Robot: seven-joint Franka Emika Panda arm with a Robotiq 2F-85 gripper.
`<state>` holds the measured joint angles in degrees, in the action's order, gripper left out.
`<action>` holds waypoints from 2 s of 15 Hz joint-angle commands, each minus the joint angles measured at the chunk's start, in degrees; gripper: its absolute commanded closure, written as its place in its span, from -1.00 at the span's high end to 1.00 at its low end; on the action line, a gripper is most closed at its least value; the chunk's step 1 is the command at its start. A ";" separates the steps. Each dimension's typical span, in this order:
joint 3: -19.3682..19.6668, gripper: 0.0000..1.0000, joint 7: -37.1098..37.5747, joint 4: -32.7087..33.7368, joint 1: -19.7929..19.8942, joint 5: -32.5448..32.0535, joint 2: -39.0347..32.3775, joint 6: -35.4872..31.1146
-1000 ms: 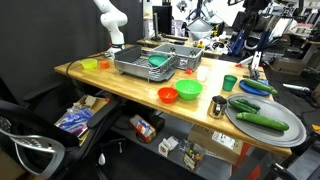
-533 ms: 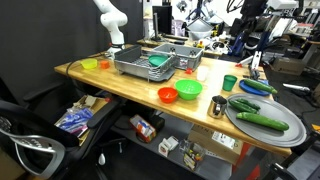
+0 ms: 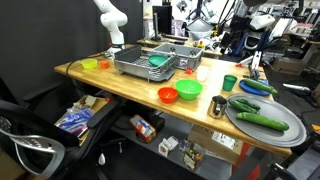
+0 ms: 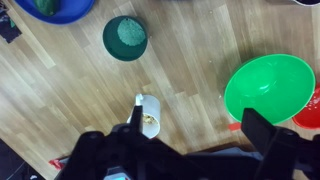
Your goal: Pour the contents in the cup into the bowl
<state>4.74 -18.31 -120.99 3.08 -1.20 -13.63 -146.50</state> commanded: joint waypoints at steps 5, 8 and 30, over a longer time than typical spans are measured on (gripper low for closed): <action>-2.90 1.00 -1.86 2.77 2.61 4.01 -2.51 0.33; -2.92 1.00 -1.86 2.78 2.66 4.03 -2.51 0.35; -14.57 1.00 -17.34 15.15 17.19 5.52 -22.65 -8.61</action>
<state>-10.26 -35.44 -105.86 20.73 3.87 -36.34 -155.17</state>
